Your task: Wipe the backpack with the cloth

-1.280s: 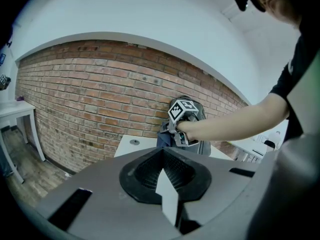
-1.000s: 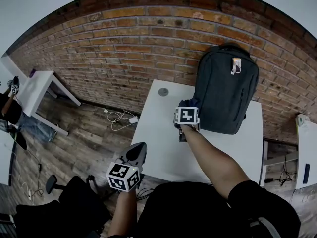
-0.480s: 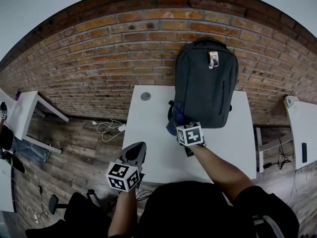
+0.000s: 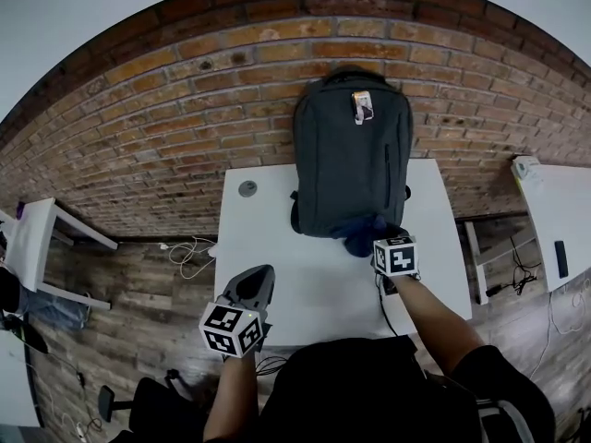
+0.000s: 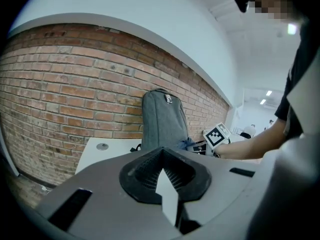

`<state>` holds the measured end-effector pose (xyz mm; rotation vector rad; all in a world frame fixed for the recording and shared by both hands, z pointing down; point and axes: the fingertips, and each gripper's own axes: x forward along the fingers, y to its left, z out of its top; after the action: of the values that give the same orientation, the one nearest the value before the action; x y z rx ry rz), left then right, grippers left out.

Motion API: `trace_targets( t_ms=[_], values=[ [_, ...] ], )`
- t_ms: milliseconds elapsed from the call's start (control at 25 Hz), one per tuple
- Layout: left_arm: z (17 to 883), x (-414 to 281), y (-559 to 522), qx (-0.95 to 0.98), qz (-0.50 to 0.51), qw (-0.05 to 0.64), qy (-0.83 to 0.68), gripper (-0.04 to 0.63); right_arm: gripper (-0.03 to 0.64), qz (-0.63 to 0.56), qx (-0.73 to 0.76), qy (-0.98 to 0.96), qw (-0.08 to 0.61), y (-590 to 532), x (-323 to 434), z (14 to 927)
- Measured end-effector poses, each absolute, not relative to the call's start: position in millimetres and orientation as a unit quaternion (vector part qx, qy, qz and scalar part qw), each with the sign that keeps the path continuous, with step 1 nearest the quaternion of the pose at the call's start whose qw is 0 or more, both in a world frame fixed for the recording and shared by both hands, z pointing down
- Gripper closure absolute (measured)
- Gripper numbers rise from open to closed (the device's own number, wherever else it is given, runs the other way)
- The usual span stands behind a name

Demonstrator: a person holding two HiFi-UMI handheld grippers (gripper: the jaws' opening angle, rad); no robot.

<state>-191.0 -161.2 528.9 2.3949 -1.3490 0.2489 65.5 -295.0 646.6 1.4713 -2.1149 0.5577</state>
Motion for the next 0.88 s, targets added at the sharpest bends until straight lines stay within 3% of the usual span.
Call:
trace_targets(
  t_ms=[440,880],
  values=[
    [526.8,-176.8,-162.5,0.856,0.091,0.186,-0.474,0.604,0.506,0.163,0.627,-0.735,0.199,-291.5,168.1,628.6],
    [522.7,-202.1,-176.0,0.843,0.074,0.182,-0.501,0.604,0.506,0.058,0.653,-0.751,0.079,-260.9,171.1,510.1]
  ],
)
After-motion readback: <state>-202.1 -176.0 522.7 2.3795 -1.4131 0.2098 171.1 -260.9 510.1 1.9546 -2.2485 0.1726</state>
